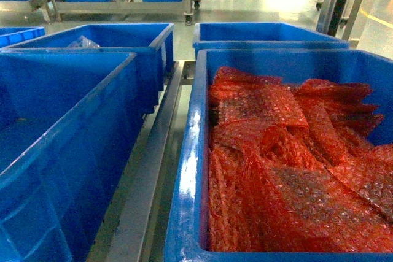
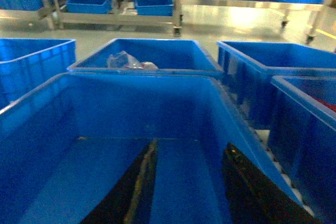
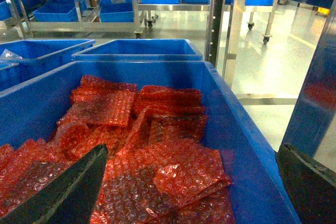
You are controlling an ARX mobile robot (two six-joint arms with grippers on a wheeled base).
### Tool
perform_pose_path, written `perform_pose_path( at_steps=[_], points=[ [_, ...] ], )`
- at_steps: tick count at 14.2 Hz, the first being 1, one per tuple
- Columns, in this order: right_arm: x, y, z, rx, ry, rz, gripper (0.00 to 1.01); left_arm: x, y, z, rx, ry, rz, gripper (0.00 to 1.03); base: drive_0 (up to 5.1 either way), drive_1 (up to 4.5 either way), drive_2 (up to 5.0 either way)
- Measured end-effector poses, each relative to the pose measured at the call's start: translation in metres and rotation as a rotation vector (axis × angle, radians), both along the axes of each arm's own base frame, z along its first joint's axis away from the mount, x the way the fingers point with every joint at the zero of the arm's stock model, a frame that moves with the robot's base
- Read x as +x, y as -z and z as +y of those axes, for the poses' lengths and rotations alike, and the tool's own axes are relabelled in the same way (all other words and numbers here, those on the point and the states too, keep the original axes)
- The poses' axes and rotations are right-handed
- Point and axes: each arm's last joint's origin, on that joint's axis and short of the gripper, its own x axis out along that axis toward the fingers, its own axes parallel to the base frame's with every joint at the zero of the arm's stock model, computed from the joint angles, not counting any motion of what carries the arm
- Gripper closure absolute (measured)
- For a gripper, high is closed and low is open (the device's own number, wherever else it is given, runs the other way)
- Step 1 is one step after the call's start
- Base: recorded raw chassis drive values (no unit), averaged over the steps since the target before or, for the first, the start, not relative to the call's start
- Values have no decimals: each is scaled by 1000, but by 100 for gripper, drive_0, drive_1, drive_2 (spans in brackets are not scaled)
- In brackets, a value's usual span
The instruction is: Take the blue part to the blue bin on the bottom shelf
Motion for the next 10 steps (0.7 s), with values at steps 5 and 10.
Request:
perform_pose_path(
  at_steps=[5, 10],
  points=[
    [0, 0, 0, 0, 0, 0, 3, -26, 8, 8, 3, -9, 2, 101, 0, 0, 0],
    [0, 0, 0, 0, 0, 0, 3, -44, 18, 8, 3, -10, -5, 101, 0, 0, 0]
  ],
)
